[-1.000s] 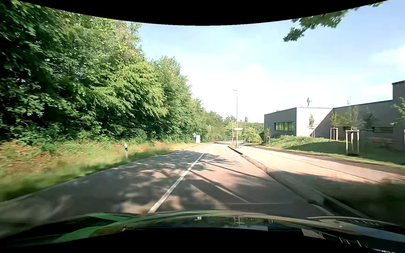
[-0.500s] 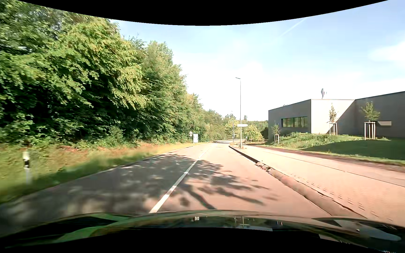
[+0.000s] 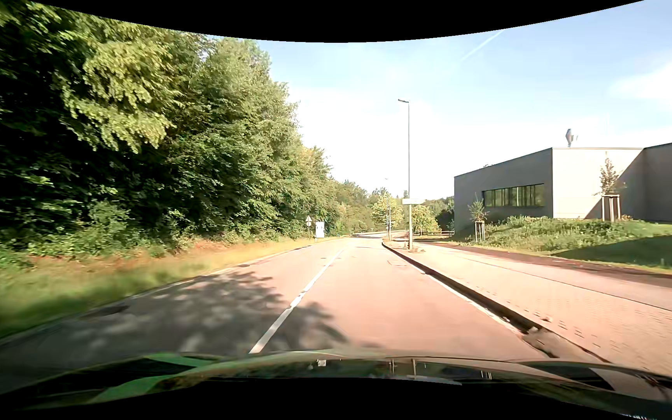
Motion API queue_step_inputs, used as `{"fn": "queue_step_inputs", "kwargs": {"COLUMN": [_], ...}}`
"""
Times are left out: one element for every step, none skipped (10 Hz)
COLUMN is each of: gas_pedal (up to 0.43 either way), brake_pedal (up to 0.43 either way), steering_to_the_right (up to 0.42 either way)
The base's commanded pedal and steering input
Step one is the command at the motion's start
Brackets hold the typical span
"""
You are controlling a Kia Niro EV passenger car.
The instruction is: Follow the waypoints while adhering to traffic rules and regulations
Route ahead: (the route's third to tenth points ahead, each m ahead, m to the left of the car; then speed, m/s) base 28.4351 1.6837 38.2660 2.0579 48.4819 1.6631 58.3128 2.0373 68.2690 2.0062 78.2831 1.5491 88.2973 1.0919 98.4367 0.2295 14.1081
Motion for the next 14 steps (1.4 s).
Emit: {"fn": "queue_step_inputs", "kwargs": {"gas_pedal": [0.087,0.087,0.098,0.118,0.118,0.130,0.130,0.130,0.118,0.118,0.118,0.118,0.118,0.118], "brake_pedal": [0.000,0.000,0.000,0.000,0.000,0.000,0.000,0.000,0.000,0.000,0.000,0.000,0.000,0.000], "steering_to_the_right": [0.004,0.003,0.003,0.003,0.003,0.004,0.004,0.004,0.004,0.004,0.004,0.004,0.004,0.004]}}
